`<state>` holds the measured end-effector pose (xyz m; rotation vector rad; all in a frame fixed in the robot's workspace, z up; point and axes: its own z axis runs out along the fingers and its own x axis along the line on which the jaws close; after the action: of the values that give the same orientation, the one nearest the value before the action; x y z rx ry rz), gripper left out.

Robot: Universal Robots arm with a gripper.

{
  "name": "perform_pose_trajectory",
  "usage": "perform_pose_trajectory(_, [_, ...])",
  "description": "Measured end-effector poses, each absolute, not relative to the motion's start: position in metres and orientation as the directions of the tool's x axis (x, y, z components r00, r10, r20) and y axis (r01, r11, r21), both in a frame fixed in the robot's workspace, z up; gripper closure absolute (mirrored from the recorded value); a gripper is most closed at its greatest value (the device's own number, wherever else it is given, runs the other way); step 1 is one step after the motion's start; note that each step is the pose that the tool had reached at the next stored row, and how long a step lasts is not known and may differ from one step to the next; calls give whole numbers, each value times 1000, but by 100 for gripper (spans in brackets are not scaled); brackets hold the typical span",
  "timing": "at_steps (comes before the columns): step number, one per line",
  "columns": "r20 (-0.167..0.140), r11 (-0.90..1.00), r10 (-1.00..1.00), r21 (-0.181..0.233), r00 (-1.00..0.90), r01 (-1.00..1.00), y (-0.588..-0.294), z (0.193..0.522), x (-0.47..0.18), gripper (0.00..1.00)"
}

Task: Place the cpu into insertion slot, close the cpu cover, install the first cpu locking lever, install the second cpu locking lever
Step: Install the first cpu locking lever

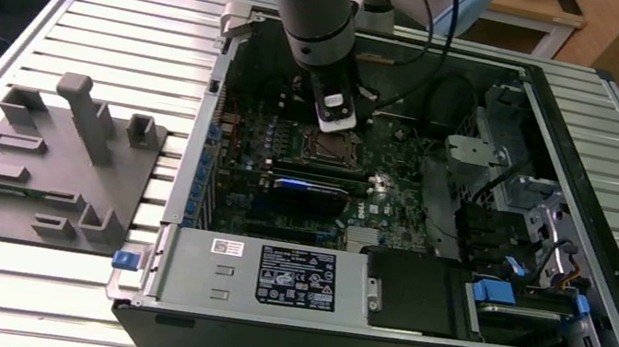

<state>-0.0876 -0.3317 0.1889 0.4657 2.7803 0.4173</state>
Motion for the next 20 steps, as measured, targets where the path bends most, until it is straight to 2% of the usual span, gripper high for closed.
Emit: perform_pose_trajectory(20, [-235, 904, 355, 331, -905, 269, -334, 188, -90, 90])
